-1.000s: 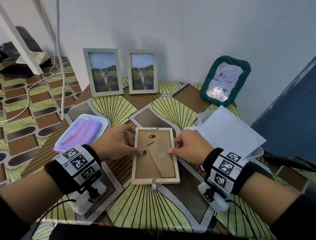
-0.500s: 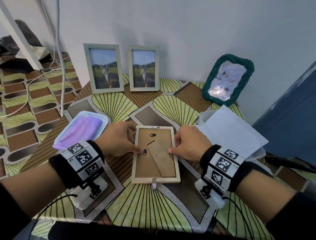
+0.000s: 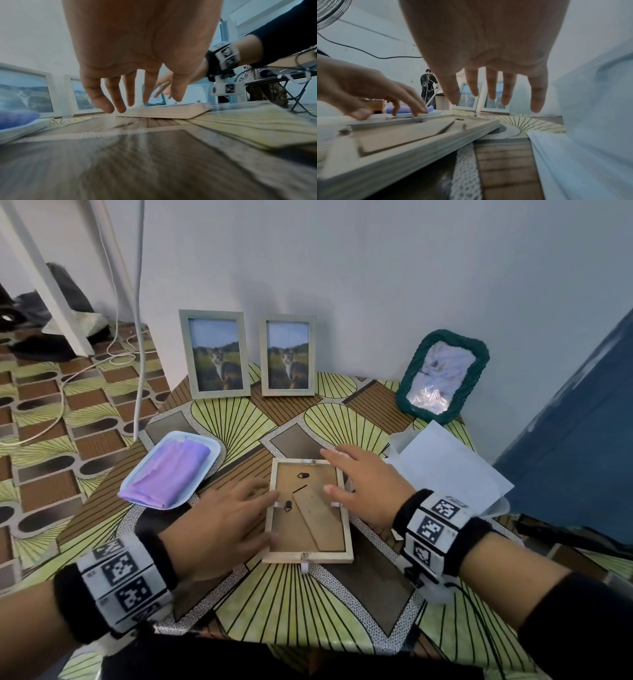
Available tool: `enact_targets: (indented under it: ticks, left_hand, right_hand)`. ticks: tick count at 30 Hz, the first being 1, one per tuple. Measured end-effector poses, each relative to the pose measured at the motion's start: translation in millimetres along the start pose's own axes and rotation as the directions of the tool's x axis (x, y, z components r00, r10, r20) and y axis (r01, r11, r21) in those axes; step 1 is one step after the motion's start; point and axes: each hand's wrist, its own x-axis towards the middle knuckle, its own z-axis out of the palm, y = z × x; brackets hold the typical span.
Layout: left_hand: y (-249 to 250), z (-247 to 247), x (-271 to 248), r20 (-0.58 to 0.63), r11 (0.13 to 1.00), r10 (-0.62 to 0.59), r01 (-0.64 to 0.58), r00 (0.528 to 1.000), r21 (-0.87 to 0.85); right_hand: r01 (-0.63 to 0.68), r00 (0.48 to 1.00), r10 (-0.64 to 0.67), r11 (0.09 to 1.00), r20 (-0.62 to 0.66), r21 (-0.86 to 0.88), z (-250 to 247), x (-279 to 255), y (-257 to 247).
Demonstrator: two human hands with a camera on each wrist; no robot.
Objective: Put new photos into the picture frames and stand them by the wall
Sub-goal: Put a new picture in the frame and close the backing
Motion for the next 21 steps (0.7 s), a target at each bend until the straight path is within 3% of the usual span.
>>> enact_targets:
  ticks: [4,9,13,18,21]
  left_hand:
    - [8,-4,-31,0.077,0.995,0.044,-0.051,0.996,0.087]
    - [9,-6,-58,0.132,0.968,0.127,-0.152,0.983,0.202]
    - [5,-10,-59,0.141,0.933,0.185,-0.219,0.973,0.284]
    - [-11,-23,-45,0.181,0.922,0.040,-0.106,0.983,0.372]
    - [-31,-17,-27,0.206,0.928,0.025,-0.099,0.978,0.360]
  right_hand:
    - [0.115,0.990,-0.109,0.991,0.093,-0.070,-7,18,1]
    - [0.150,0.975,-0.121,0.977,0.186,-0.149,1,28,3]
    - [0.123,0.984,-0.102,0.981,0.143,-0.149,4,21,5]
    - [0.085,0.996,-0.080,0.976,0.033,-0.202,1,-3,5]
    - [0.058,0.998,-0.058,0.970,0.007,-0.235,7,-25,2]
